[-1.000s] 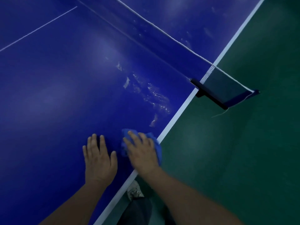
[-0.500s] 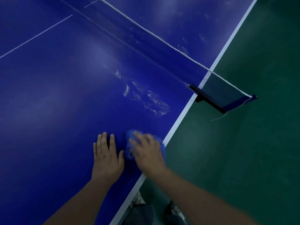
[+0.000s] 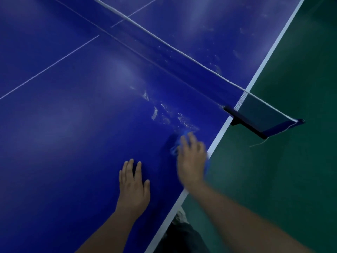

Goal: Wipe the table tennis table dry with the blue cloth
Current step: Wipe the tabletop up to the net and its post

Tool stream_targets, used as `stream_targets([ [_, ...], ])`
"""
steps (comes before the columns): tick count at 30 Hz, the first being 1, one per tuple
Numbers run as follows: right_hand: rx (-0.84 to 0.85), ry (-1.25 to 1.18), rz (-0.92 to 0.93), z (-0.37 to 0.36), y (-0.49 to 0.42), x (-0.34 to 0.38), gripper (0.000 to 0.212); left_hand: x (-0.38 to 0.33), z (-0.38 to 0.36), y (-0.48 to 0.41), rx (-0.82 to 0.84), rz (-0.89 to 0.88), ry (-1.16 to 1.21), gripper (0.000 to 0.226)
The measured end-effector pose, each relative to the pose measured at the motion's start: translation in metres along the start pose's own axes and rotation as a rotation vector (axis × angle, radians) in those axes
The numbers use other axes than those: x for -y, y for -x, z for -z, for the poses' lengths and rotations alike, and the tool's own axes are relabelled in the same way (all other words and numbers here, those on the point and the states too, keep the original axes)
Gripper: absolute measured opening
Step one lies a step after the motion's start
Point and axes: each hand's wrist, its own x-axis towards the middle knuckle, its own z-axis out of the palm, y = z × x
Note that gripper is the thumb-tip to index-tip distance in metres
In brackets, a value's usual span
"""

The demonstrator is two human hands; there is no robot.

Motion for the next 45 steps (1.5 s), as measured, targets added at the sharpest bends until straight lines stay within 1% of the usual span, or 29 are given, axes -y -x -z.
stream_targets([
  [3,0.029,-0.067,0.248,-0.030,0.034,0.063,0.040,0.005,0.005,-0.006,-0.044,0.011,0.053,0.059],
  [5,0.114,-0.032,0.361,-0.038,0.031,0.082,0.050,0.020,0.009,-0.013,-0.085,-0.008,-0.029,0.057],
  [6,0.129,-0.002,0.378,-0.039,0.020,0.080,0.055,0.027,0.012,-0.018,-0.085,-0.012,-0.089,0.058],
  [7,0.122,0.037,0.356,-0.038,0.008,0.070,0.055,0.032,0.016,-0.023,-0.070,-0.002,-0.139,0.061],
  [8,0.109,0.063,0.273,-0.037,-0.006,0.055,0.051,0.036,0.022,-0.028,-0.044,0.020,-0.173,0.063],
  [11,0.085,0.016,-0.130,-0.023,-0.047,-0.005,0.038,0.041,0.039,-0.048,0.013,0.043,-0.194,0.073],
  [12,0.072,0.012,-0.181,-0.019,-0.049,-0.018,0.039,0.042,0.045,-0.055,0.021,0.051,-0.192,0.073],
  [13,0.051,0.019,-0.159,-0.019,-0.047,-0.020,0.039,0.044,0.052,-0.066,0.021,0.068,-0.183,0.072],
  [14,0.044,0.050,-0.063,-0.020,-0.039,-0.012,0.038,0.046,0.057,-0.076,0.004,0.089,-0.173,0.071],
  [16,0.085,0.069,0.296,-0.032,-0.013,0.023,0.043,0.051,0.068,-0.095,-0.046,0.142,-0.138,0.069],
  [17,0.115,0.032,0.456,-0.039,0.000,0.045,0.045,0.055,0.073,-0.104,-0.067,0.171,-0.123,0.069],
  [18,0.135,-0.020,0.567,-0.047,0.007,0.068,0.047,0.061,0.077,-0.114,-0.085,0.192,-0.120,0.069],
  [20,0.166,-0.121,0.646,-0.059,0.001,0.106,0.058,0.073,0.085,-0.130,-0.098,0.207,-0.140,0.072],
  [22,0.195,-0.093,0.596,-0.065,-0.034,0.131,0.069,0.086,0.093,-0.148,-0.076,0.206,-0.159,0.077],
  [24,0.209,-0.008,0.402,-0.067,-0.077,0.136,0.072,0.096,0.103,-0.168,-0.026,0.215,-0.183,0.074],
  [26,0.201,-0.016,0.120,-0.066,-0.110,0.128,0.062,0.104,0.118,-0.192,0.011,0.222,-0.216,0.076],
  [27,0.167,-0.038,0.016,-0.066,-0.116,0.126,0.055,0.107,0.126,-0.206,0.016,0.235,-0.228,0.075],
  [28,0.125,-0.048,-0.030,-0.067,-0.118,0.128,0.049,0.108,0.133,-0.221,0.017,0.266,-0.232,0.072],
  [29,0.091,-0.042,-0.003,-0.068,-0.117,0.137,0.043,0.109,0.140,-0.236,0.024,0.321,-0.224,0.068],
  [30,0.086,-0.046,0.071,-0.069,-0.112,0.151,0.037,0.109,0.144,-0.248,0.040,0.389,-0.201,0.064],
  [31,0.116,-0.076,0.166,-0.071,-0.111,0.171,0.037,0.110,0.147,-0.260,0.061,0.455,-0.172,0.062],
  [33,0.184,-0.152,0.301,-0.080,-0.118,0.216,0.040,0.114,0.147,-0.274,0.091,0.529,-0.159,0.061],
  [35,0.190,-0.185,0.356,-0.091,-0.149,0.253,0.050,0.116,0.147,-0.279,0.133,0.538,-0.151,0.061],
  [37,0.200,-0.128,0.359,-0.101,-0.193,0.267,0.057,0.118,0.150,-0.280,0.183,0.545,-0.128,0.061],
  [38,0.207,-0.102,0.306,-0.104,-0.215,0.266,0.057,0.119,0.152,-0.281,0.203,0.548,-0.126,0.061],
  [40,0.219,-0.098,0.167,-0.101,-0.250,0.248,0.051,0.118,0.156,-0.281,0.245,0.552,-0.116,0.062],
  [41,0.240,-0.114,0.176,-0.098,-0.261,0.237,0.047,0.117,0.157,-0.282,0.261,0.552,-0.105,0.062],
  [42,0.260,-0.167,0.247,-0.094,-0.269,0.226,0.042,0.117,0.159,-0.281,0.277,0.550,-0.096,0.063],
  [45,0.218,-0.331,0.699,-0.081,-0.306,0.200,0.040,0.114,0.162,-0.282,0.306,0.534,-0.068,0.065],
])
